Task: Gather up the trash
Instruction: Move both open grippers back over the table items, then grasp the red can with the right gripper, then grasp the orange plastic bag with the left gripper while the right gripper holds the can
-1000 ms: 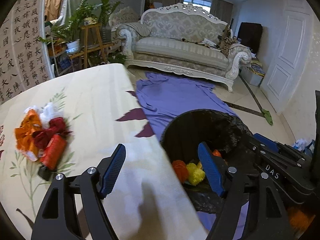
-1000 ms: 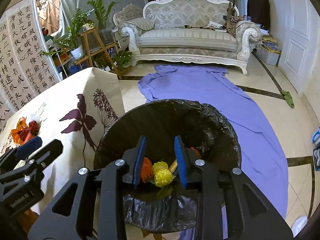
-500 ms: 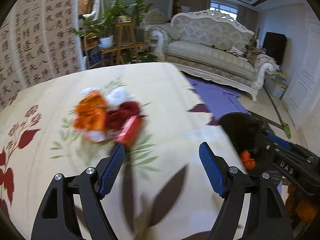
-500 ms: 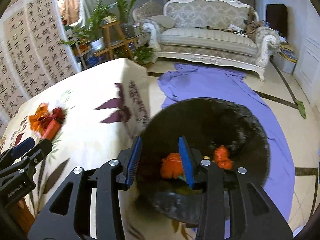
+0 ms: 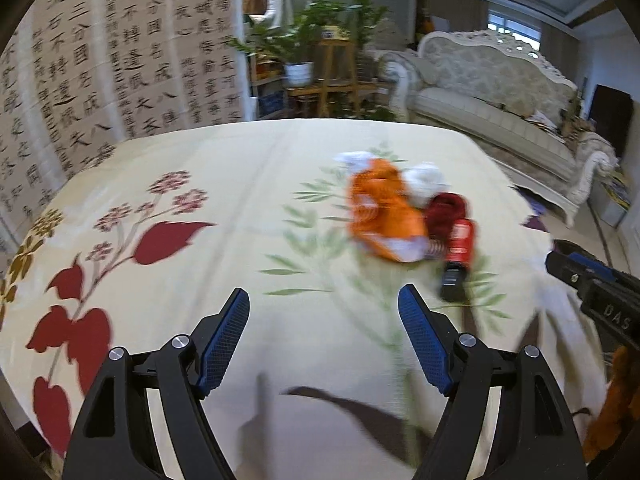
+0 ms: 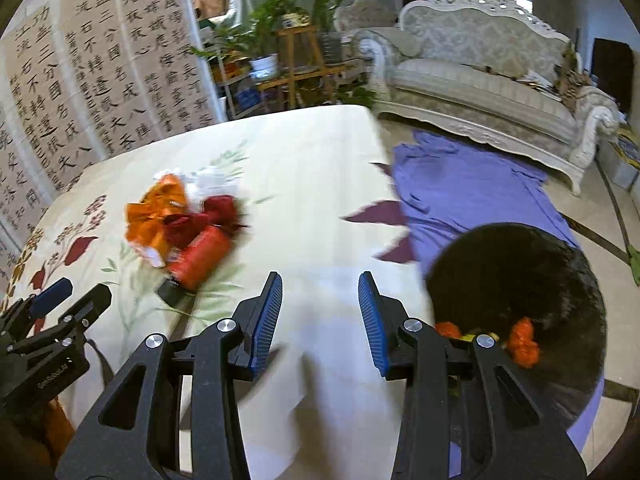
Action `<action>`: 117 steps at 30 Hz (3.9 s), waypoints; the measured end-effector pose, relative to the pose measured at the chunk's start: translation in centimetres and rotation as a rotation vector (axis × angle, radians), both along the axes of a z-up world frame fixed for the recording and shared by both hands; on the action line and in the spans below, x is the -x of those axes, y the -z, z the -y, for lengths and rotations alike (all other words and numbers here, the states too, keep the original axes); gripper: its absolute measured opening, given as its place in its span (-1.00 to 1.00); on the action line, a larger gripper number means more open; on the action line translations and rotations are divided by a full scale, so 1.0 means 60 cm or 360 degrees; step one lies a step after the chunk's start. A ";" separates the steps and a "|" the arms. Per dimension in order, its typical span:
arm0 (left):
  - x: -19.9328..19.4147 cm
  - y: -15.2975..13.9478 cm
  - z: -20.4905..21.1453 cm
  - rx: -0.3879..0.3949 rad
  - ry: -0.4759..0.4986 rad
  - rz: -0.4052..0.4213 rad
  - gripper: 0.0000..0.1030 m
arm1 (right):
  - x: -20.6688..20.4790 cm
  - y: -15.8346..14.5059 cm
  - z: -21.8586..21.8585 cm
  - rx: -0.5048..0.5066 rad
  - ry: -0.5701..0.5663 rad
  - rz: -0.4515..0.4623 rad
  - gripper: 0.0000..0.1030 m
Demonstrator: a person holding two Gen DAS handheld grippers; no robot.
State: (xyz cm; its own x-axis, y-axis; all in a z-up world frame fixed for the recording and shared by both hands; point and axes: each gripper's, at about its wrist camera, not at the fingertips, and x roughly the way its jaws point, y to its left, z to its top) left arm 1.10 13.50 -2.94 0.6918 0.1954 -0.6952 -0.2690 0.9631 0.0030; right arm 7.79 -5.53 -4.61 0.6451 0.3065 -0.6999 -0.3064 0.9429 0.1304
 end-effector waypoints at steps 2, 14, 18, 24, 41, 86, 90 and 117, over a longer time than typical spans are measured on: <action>0.006 0.001 -0.025 0.0012 -0.0041 -0.0002 0.45 | -0.002 -0.004 -0.024 -0.0017 -0.0040 -0.0006 -0.23; 0.019 0.003 -0.074 0.0105 -0.0120 0.0014 0.46 | -0.023 0.014 -0.143 0.0068 -0.0173 -0.0078 -0.05; 0.019 0.003 -0.079 0.0130 -0.0111 0.0022 0.46 | -0.032 0.020 -0.135 0.0098 -0.0131 -0.0096 -0.05; 0.015 0.006 -0.089 0.0178 -0.0118 0.0017 0.47 | -0.043 0.027 -0.121 0.0132 -0.0081 -0.0104 -0.05; 0.013 0.009 -0.092 0.0190 -0.0116 0.0017 0.47 | -0.046 0.017 -0.087 0.0132 -0.0022 -0.0126 -0.06; -0.106 0.011 -0.031 0.0290 0.0163 -0.0001 -0.16 | -0.093 0.031 -0.087 0.0198 -0.0068 -0.0090 -0.54; -0.105 0.010 -0.035 0.0343 0.0193 0.0009 -0.43 | -0.095 0.031 -0.087 0.0208 -0.0068 -0.0085 -0.54; -0.057 0.002 -0.070 0.0392 0.0080 0.0029 0.19 | -0.095 0.030 -0.091 0.0225 -0.0069 -0.0078 -0.55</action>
State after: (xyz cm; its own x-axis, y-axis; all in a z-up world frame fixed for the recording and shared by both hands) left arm 4.53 17.69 -3.06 0.7091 -0.0135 -0.7050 -0.2187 0.9463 -0.2380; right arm 13.47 -0.08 -6.39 0.5973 0.2292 -0.7686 -0.3437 0.9390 0.0129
